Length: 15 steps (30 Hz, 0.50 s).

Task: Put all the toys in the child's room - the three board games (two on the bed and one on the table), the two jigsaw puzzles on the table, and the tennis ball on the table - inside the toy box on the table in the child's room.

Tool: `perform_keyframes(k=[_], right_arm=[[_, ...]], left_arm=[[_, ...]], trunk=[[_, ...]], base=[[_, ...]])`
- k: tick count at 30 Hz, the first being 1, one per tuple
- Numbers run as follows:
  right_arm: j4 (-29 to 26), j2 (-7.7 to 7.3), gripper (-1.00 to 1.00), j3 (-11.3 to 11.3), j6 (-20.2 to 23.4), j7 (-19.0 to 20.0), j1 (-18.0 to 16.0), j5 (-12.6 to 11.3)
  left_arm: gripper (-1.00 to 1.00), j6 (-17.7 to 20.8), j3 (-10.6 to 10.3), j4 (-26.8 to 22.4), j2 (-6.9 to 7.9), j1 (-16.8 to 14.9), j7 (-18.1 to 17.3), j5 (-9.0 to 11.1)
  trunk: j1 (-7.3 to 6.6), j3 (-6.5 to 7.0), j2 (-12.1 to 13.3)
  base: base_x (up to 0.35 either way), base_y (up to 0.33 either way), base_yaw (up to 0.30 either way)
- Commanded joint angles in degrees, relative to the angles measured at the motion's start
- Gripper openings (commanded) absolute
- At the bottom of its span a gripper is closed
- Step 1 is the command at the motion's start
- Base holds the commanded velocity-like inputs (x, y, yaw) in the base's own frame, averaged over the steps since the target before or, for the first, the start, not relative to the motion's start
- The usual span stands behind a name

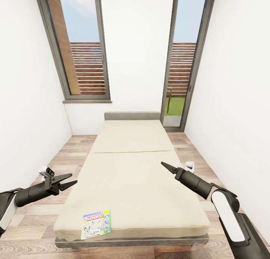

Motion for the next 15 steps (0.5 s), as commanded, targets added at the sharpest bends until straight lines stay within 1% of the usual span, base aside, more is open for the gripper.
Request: perform_keyframes(k=[1, 5, 12, 15], right_arm=[[-0.02, 0.01, 1.0, -0.09, 0.4, 0.08, -0.05, -0.18], [0.01, -0.02, 1.0, -0.13, 0.41, 0.11, -0.05, -0.18], [-0.01, -0.13, 1.0, -0.22, 0.43, 0.13, -0.05, -0.24], [-0.01, -0.15, 1.0, -0.26, 0.5, 0.11, -0.05, -0.26]], left_arm=[[1.0, 0.58, -0.07, -0.01, 0.01, -0.04, -0.17, 0.03], [1.0, 0.51, -0.27, 0.01, 0.01, -0.04, -0.14, 0.03], [1.0, 0.49, -0.47, 0.19, -0.21, -0.04, 0.41, 0.03], [1.0, 0.57, -0.54, 0.24, -0.72, -0.04, 2.36, 0.06]], trunk=[[0.01, -0.09, -0.07], [0.01, -0.09, -0.07], [1.55, -1.34, -2.88], [2.21, -1.88, -4.08]], base=[[0.0, 0.0, 0.0], [0.0, 0.0, 0.0], [0.0, 0.0, 0.0], [0.0, 0.0, 0.0]])
